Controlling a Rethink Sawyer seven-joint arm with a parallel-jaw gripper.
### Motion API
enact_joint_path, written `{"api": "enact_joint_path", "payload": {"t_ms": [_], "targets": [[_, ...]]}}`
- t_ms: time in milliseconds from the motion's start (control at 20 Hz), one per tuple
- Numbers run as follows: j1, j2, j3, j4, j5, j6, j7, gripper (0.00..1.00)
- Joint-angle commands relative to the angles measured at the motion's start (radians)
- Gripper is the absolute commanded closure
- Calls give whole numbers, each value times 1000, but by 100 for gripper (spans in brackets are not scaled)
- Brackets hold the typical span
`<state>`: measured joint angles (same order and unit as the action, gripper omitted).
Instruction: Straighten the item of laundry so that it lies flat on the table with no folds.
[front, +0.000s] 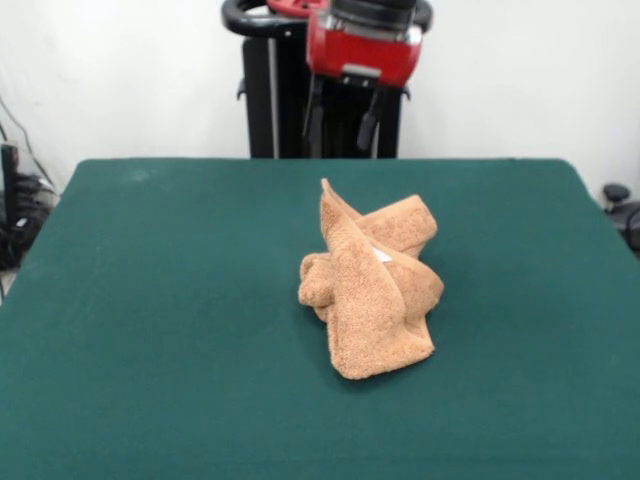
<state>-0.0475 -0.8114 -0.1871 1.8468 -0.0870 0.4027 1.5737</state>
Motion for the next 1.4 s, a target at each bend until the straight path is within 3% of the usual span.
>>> {"api": "enact_joint_path", "payload": {"t_ms": [50, 350, 900, 1350, 1400], "targets": [[1, 123, 20, -49, 10, -130, 218, 0], [-19, 170, 39, -47, 17, -212, 207, 0], [-10, 211, 26, -64, 31, -250, 206, 0], [-20, 182, 44, -46, 28, -238, 189, 0], [-22, 180, 47, -48, 26, -236, 184, 100]]}}
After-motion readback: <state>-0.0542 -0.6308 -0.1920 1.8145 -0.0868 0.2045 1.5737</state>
